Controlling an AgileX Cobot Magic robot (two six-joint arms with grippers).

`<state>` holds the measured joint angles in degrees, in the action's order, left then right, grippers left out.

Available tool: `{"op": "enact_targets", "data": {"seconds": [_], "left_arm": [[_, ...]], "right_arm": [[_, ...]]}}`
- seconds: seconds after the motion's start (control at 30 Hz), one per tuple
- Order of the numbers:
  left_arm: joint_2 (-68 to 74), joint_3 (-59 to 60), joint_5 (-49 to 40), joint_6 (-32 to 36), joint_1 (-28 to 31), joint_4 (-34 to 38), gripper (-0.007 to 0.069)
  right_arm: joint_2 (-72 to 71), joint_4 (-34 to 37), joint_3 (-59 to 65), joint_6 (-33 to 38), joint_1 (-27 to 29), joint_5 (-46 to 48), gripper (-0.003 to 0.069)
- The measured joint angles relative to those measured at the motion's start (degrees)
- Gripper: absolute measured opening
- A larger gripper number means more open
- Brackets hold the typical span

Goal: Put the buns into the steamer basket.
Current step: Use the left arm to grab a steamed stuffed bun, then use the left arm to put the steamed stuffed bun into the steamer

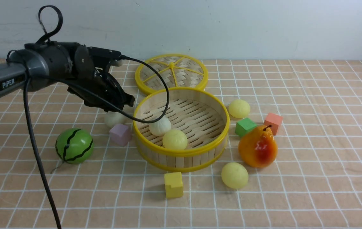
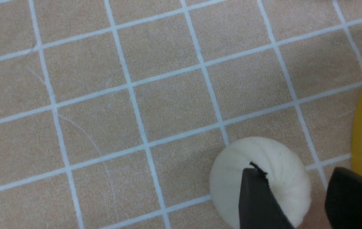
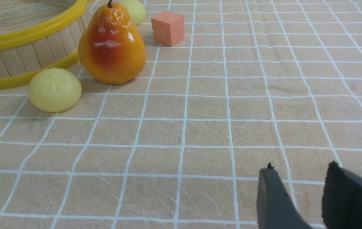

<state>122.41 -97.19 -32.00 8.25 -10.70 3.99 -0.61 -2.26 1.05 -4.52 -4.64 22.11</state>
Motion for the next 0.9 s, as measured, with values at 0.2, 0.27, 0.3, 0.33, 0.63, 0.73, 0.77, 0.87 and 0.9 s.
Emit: {"op": "enact_targets", "data": {"seconds": [0.2, 0.27, 0.3, 0.33, 0.63, 0.73, 0.77, 0.87, 0.9], "left_arm": [[1.7, 0.0, 2.7, 0.0, 0.0, -1.2, 0.0305], [2.2, 0.0, 3.4, 0.0, 0.0, -1.3, 0.0304], [2.3, 0.0, 3.5, 0.0, 0.0, -1.3, 0.0300], [2.4, 0.0, 3.5, 0.0, 0.0, -1.3, 0.0287], [2.1, 0.0, 1.4, -0.6, 0.0, -1.3, -0.0013], [0.5, 0.0, -1.0, -0.6, 0.0, -1.3, -0.0013], [0.0, 0.0, -1.2, -0.6, 0.0, -1.3, -0.0013], [-4.9, 0.0, -3.3, -0.6, -0.1, -1.3, -0.0013], [-6.8, 0.0, -3.4, -0.6, -0.4, -1.0, -0.0013]], "right_arm": [[0.0, 0.0, 0.0, 0.0, 0.0, 0.0, 0.0241], [0.0, 0.0, 0.0, 0.0, 0.0, 0.0, 0.0241], [0.0, 0.0, 0.0, 0.0, 0.0, 0.0, 0.0241], [0.0, 0.0, 0.0, 0.0, 0.0, 0.0, 0.0241], [0.0, 0.0, 0.0, 0.0, 0.0, 0.0, 0.0241], [0.0, 0.0, 0.0, 0.0, 0.0, 0.0, 0.0241], [0.0, 0.0, 0.0, 0.0, 0.0, 0.0, 0.0241], [0.0, 0.0, 0.0, 0.0, 0.0, 0.0, 0.0241], [0.0, 0.0, 0.0, 0.0, 0.0, 0.0, 0.0241]]}}
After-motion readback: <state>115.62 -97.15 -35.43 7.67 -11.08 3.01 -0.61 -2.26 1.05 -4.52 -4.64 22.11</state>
